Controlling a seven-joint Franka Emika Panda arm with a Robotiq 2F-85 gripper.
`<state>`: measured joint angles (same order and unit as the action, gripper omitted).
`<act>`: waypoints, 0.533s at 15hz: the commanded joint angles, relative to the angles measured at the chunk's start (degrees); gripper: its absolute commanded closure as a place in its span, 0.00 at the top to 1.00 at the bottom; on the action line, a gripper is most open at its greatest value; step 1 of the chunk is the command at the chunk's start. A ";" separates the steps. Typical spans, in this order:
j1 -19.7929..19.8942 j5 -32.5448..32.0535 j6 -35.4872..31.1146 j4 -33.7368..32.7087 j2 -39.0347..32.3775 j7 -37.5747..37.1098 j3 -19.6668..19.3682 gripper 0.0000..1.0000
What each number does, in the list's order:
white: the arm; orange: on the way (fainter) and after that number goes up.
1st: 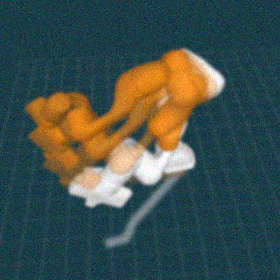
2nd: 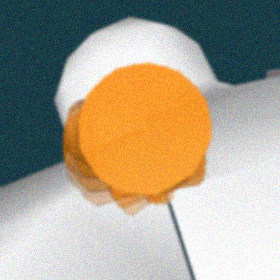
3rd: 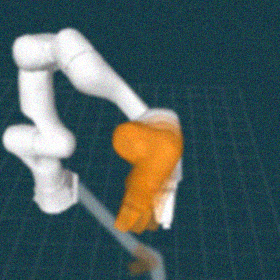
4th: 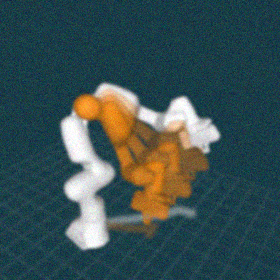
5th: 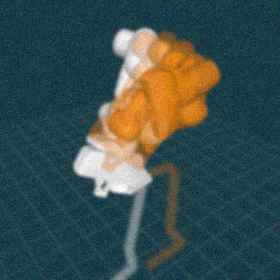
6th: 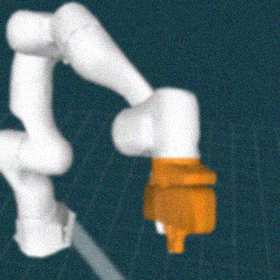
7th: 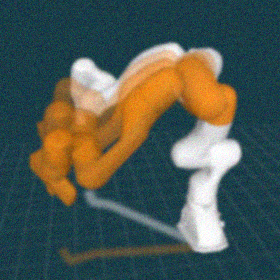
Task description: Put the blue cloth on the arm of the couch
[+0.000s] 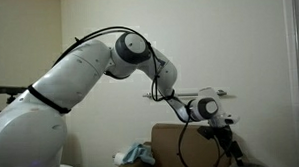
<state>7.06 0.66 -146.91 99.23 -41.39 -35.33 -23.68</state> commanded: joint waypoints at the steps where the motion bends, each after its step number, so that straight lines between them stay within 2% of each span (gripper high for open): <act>1: 3.78 1.52 2.42 -10.05 -7.38 1.05 2.27 1.00; 4: 5.22 1.45 4.46 -16.83 -12.43 1.61 3.58 1.00; 5: 5.45 1.30 5.35 -18.70 -13.45 1.87 3.90 0.96; 6: 5.55 1.06 6.15 -20.60 -14.66 1.98 4.06 0.74; 8: 5.51 0.77 6.66 -23.47 -16.75 1.89 4.23 0.69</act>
<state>11.42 0.89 -142.54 81.32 -54.99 -35.22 -20.35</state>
